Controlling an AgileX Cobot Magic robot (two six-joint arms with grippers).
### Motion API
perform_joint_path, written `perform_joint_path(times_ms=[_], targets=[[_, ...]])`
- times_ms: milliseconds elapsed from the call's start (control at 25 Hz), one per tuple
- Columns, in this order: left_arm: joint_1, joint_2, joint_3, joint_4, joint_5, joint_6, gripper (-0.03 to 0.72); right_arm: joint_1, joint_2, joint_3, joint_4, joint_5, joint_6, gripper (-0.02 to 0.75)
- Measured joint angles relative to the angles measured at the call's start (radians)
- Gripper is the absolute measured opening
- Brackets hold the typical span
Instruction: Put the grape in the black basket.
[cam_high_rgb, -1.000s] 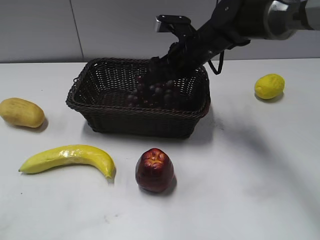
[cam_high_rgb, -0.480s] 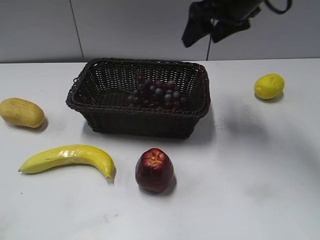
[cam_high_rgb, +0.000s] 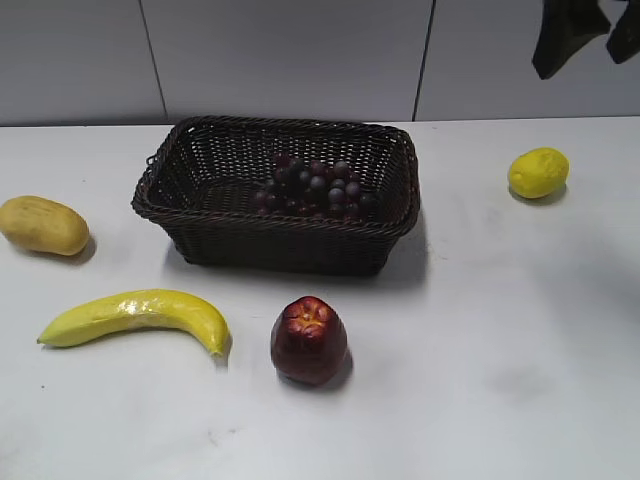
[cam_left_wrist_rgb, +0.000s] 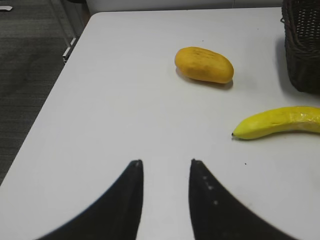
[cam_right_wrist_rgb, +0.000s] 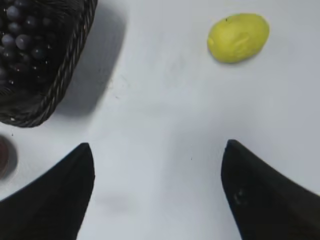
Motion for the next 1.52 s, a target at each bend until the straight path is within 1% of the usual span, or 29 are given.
perform_joint_path(times_ms=[240, 440, 680, 1000, 1160, 1280, 1360, 1520], targets=[[0.000, 0.000, 0.000, 0.000, 0.000, 0.000, 0.232, 0.000, -0.217, 0.266, 0.000, -0.003, 0.045, 0.593], [0.000, 0.000, 0.000, 0.000, 0.000, 0.000, 0.233, 0.000, -0.461, 0.495, 0.001, -0.060, 0.084, 0.592], [0.000, 0.000, 0.000, 0.000, 0.000, 0.000, 0.233, 0.000, -0.764, 0.726, 0.001, -0.064, 0.091, 0.592], [0.000, 0.000, 0.000, 0.000, 0.000, 0.000, 0.233, 0.000, -1.164, 0.929, 0.004, -0.077, 0.102, 0.592], [0.000, 0.000, 0.000, 0.000, 0.000, 0.000, 0.233, 0.000, -1.316, 1.027, -0.031, -0.080, 0.102, 0.592], [0.000, 0.000, 0.000, 0.000, 0.000, 0.000, 0.233, 0.000, -1.378, 1.096, -0.051, -0.100, 0.102, 0.592], [0.000, 0.000, 0.000, 0.000, 0.000, 0.000, 0.233, 0.000, -1.394, 1.126, -0.042, -0.132, 0.102, 0.592], [0.000, 0.000, 0.000, 0.000, 0.000, 0.000, 0.233, 0.000, -1.397, 1.134, -0.042, -0.152, 0.102, 0.592]])
